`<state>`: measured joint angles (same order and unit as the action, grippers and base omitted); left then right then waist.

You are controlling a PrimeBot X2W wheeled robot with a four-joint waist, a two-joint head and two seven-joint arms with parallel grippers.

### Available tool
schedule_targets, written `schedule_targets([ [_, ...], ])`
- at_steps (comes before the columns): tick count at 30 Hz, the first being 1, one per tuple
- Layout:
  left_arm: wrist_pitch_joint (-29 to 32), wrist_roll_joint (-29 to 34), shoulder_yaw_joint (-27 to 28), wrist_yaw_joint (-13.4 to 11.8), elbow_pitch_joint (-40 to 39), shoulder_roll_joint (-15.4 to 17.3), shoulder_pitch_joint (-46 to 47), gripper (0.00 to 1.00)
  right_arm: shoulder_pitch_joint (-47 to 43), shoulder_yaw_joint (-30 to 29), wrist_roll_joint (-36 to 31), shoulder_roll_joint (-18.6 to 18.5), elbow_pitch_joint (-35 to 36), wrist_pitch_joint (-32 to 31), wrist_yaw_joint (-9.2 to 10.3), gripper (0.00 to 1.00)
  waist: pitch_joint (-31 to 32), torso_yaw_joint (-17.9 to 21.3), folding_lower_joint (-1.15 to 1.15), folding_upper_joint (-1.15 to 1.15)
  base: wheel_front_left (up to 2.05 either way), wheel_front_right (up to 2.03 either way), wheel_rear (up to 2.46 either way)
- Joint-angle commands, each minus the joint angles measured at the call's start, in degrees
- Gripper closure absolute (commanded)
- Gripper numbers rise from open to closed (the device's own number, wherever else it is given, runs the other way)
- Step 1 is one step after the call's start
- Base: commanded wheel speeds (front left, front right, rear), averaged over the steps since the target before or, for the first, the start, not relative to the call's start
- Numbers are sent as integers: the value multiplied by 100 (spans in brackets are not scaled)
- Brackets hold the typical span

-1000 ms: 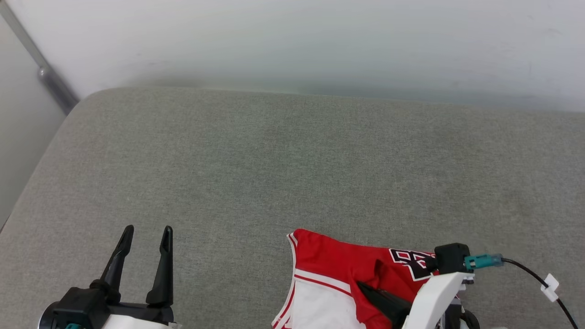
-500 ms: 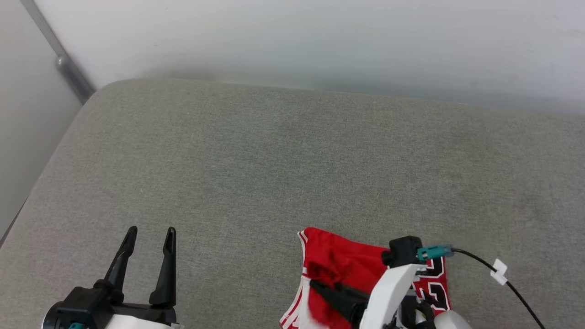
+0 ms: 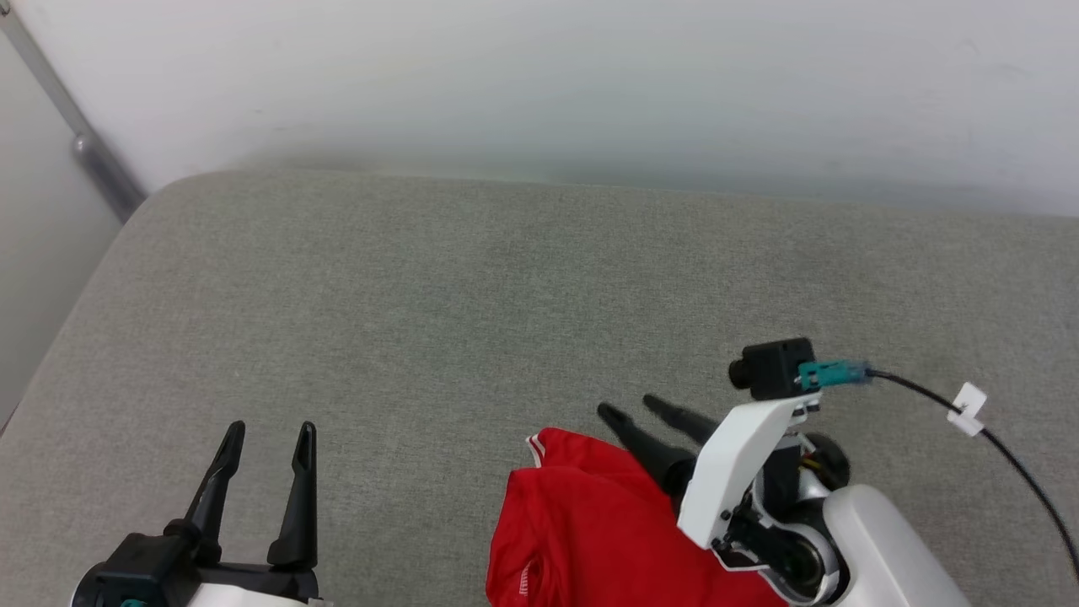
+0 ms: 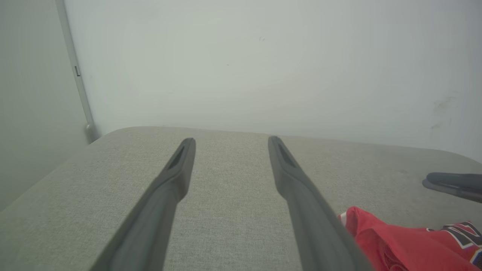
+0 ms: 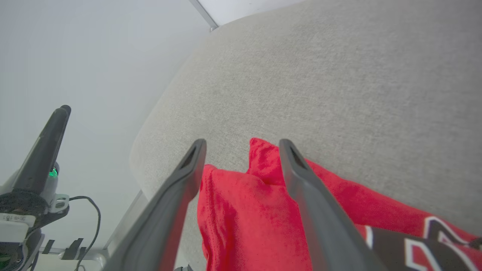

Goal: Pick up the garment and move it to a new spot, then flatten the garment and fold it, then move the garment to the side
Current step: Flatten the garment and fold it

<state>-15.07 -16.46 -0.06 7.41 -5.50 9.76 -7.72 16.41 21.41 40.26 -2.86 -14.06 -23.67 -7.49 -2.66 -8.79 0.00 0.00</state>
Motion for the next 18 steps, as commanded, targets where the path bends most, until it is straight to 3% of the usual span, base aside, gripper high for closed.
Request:
schedule_targets([
  [1, -13, 8, 2, 8, -17, -13, -12, 0, 78, -64, -156, -10, 61, 16, 0, 0, 1, 43, 0, 0, 0, 0, 0],
  [5, -13, 26, -9, 8, -37, -38, 30, 0, 220, -579, -1407, -341, 445, 319, 1, 0, -31, 162, 0, 0, 0, 0, 0],
  [9, -13, 34, -74, 8, -23, -20, 103, 0, 197, -907, -2539, -959, 699, 980, 1, 0, -78, 207, 0, 0, 0, 0, 0],
  [13, -13, 26, -62, 8, -39, -40, 139, 0, -88, -1356, -3038, -1277, 958, 1694, 6, 0, -139, 261, 0, 0, 0, 0, 0],
  [18, -13, 58, -84, 8, -55, -65, 166, 0, -637, -2053, -3265, -1181, 1321, 2442, 2, 0, -191, 307, 0, 0, 0, 0, 0],
])
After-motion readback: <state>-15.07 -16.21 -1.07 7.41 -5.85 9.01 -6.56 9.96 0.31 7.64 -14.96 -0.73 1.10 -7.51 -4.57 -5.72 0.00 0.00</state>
